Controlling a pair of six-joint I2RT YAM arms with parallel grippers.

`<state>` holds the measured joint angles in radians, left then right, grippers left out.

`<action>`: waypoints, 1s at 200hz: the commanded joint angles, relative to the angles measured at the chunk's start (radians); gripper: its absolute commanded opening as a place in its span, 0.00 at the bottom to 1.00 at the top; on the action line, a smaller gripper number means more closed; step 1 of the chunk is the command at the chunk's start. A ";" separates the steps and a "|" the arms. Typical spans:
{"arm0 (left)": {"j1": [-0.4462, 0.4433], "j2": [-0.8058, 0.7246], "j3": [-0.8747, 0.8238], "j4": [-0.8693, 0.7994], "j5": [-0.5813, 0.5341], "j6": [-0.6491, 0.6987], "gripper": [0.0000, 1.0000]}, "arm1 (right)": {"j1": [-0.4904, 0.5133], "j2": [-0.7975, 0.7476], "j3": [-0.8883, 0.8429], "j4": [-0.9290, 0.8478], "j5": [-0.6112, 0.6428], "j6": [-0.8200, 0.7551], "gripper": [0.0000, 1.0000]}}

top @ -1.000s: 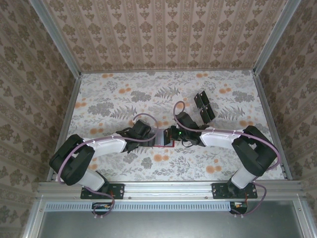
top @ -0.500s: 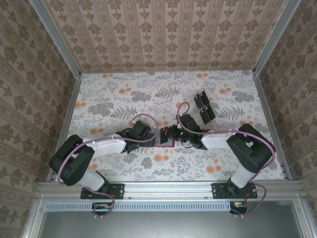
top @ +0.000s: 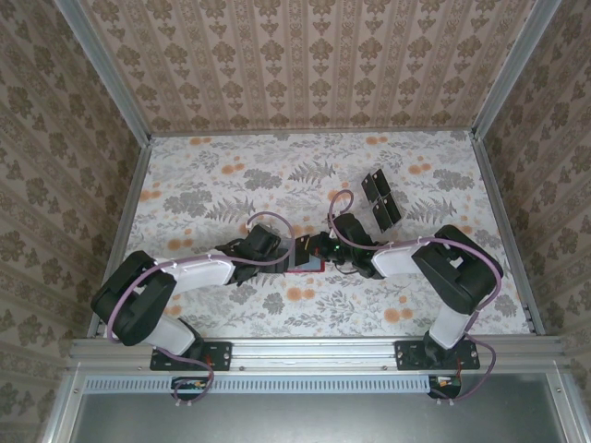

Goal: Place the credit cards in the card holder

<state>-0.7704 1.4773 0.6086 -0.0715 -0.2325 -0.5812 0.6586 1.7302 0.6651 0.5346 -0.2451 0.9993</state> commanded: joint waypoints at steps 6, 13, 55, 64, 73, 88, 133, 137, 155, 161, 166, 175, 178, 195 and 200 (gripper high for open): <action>0.005 0.012 -0.033 -0.067 -0.002 -0.006 1.00 | -0.002 0.022 -0.018 0.053 -0.023 0.021 0.00; 0.005 0.012 -0.033 -0.067 -0.002 -0.006 1.00 | -0.002 0.024 -0.020 0.060 -0.025 0.022 0.00; 0.006 0.008 -0.036 -0.072 -0.004 -0.007 1.00 | -0.003 0.014 -0.033 0.088 -0.034 0.033 0.00; 0.005 0.006 -0.035 -0.073 -0.004 -0.007 1.00 | -0.002 0.005 -0.037 0.087 -0.034 0.034 0.00; 0.005 0.005 -0.035 -0.074 -0.004 -0.009 1.00 | -0.003 -0.005 -0.041 0.087 -0.033 0.034 0.00; 0.005 0.001 -0.036 -0.077 -0.004 -0.009 1.00 | -0.004 -0.024 -0.048 0.078 -0.027 0.031 0.00; 0.005 -0.012 -0.035 -0.086 -0.009 -0.014 1.00 | -0.004 -0.042 -0.048 0.057 -0.019 0.021 0.00; 0.005 -0.012 -0.035 -0.086 -0.009 -0.014 1.00 | -0.004 -0.042 -0.048 0.060 -0.019 0.022 0.00; 0.004 -0.013 -0.034 -0.088 -0.011 -0.014 1.00 | -0.004 -0.036 -0.048 0.067 -0.020 0.024 0.00; 0.004 -0.013 -0.036 -0.088 -0.010 -0.013 1.00 | -0.003 -0.032 -0.047 0.067 -0.022 0.025 0.00; 0.003 -0.012 -0.036 -0.088 -0.010 -0.015 1.00 | -0.004 -0.029 -0.046 0.070 -0.022 0.025 0.00; 0.004 -0.012 -0.036 -0.088 -0.010 -0.015 1.00 | -0.004 -0.024 -0.045 0.075 -0.023 0.027 0.00; 0.004 -0.011 -0.036 -0.088 -0.011 -0.015 1.00 | -0.004 -0.018 -0.044 0.077 -0.024 0.027 0.00; 0.004 -0.008 -0.036 -0.086 -0.010 -0.017 1.00 | -0.004 0.000 -0.038 0.086 -0.029 0.031 0.00; 0.004 -0.008 -0.036 -0.086 -0.010 -0.017 1.00 | -0.004 0.006 -0.035 0.091 -0.031 0.033 0.00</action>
<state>-0.7704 1.4658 0.6022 -0.0772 -0.2333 -0.5842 0.6586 1.7123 0.6258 0.5961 -0.2489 1.0248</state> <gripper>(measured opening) 0.997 0.068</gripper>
